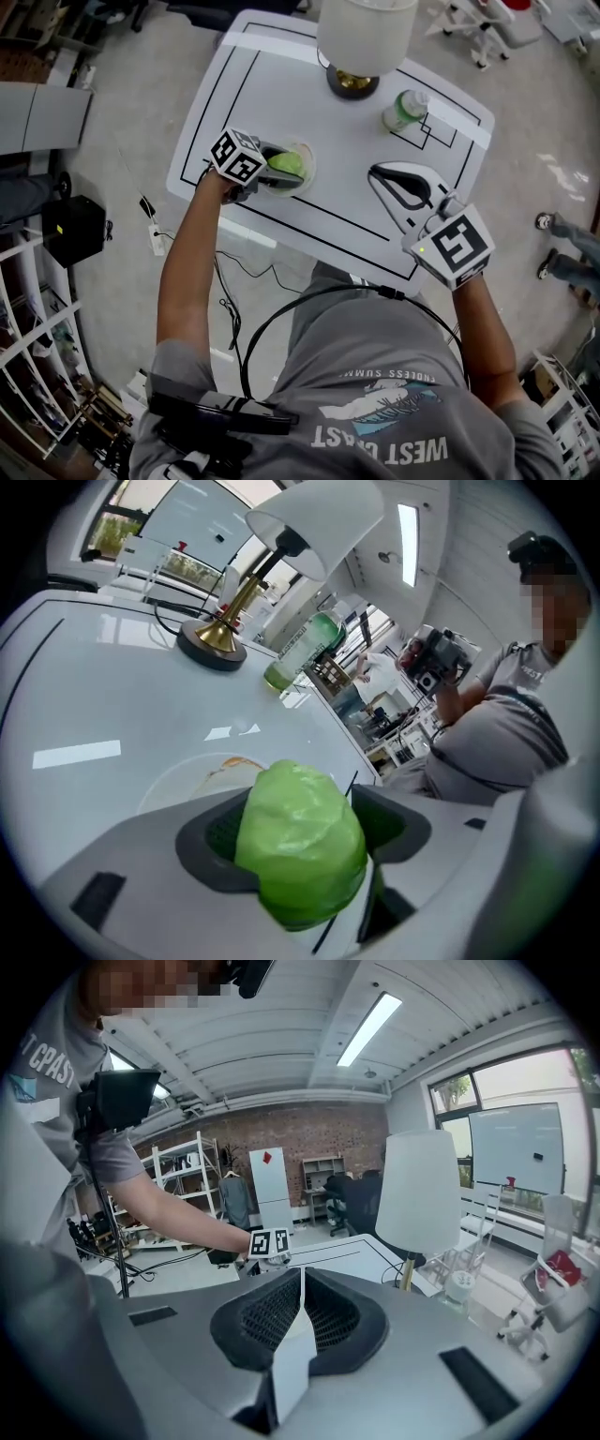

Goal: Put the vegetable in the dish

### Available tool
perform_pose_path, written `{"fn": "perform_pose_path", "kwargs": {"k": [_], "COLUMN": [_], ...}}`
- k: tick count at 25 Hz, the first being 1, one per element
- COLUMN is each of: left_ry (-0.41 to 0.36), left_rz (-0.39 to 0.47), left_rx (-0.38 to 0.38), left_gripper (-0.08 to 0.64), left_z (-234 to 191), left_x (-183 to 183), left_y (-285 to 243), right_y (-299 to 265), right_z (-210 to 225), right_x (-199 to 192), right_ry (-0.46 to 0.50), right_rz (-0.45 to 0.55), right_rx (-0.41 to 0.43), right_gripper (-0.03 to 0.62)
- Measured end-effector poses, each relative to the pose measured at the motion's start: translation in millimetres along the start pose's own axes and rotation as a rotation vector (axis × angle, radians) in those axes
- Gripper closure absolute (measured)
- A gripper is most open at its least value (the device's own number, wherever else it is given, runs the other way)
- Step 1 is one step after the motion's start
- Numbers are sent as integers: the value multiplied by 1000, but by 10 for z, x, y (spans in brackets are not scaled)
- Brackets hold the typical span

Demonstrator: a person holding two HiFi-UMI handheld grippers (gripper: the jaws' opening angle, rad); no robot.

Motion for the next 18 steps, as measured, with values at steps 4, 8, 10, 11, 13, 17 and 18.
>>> {"fn": "perform_pose_path", "kwargs": {"k": [4, 8, 10, 11, 13, 17, 18], "left_ry": [-119, -212, -204, -197, -192, -197, -196], "left_rz": [11, 72, 79, 81, 81, 176, 230], "left_rx": [53, 172, 184, 179, 172, 219, 240], "left_gripper": [233, 181, 176, 176, 176, 176, 177], "left_z": [-42, -220, -273, -280, -276, -208, -168], "left_x": [89, 227, 222, 212, 186, 299, 360], "left_y": [74, 201, 204, 197, 178, 240, 298], "right_y": [-106, -219, -248, -259, -279, -275, -270], "right_z": [-44, -98, -107, -104, -79, 0, 6], "right_x": [-40, -127, -159, -172, -190, -157, -134], "right_ry": [0, -5, -10, -13, -19, -25, -24], "right_rz": [-21, -49, -57, -58, -57, -26, -15], "right_rx": [26, 59, 67, 67, 65, 51, 47], "right_gripper": [583, 583, 583, 583, 583, 583, 583]}}
Point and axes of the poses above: the fingertips, and each gripper's own axes: y backward along the fingers, z to its right, x out of its top, the point moved 2 cm from there along y, backward along the fingers, and after that the axes turned 5 degrees about y, right-handed, at the moved point
